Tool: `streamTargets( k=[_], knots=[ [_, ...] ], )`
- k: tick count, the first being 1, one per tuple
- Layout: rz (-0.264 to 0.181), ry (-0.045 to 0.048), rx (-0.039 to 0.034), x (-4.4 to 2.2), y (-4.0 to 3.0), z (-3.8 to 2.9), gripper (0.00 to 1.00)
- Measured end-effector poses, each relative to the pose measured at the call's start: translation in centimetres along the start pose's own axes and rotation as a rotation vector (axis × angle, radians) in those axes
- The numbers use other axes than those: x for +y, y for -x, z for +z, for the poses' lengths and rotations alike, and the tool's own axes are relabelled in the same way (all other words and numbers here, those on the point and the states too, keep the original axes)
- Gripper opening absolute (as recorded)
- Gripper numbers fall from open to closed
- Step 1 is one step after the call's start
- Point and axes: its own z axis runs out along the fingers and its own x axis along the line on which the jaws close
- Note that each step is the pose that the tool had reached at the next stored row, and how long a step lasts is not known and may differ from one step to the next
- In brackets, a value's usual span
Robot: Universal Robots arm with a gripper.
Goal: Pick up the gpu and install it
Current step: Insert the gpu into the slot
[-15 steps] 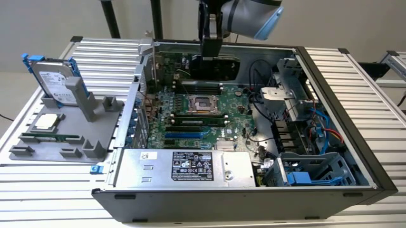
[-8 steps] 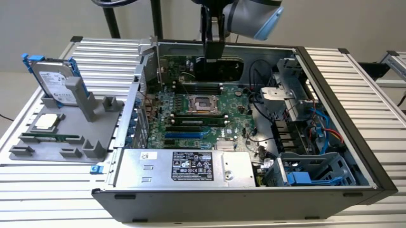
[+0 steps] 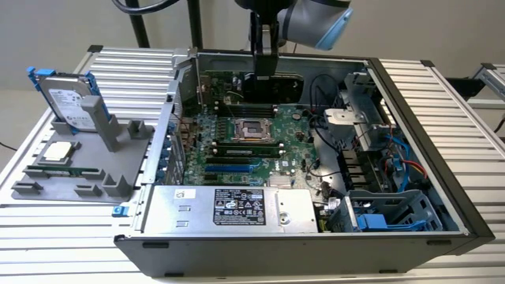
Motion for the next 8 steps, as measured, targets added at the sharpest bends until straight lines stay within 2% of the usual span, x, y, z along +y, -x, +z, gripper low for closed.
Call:
streamTargets(
  k=[8],
  knots=[
    [0.001,0.0000,0.0002,0.00,0.01,0.05,0.00]
  ],
)
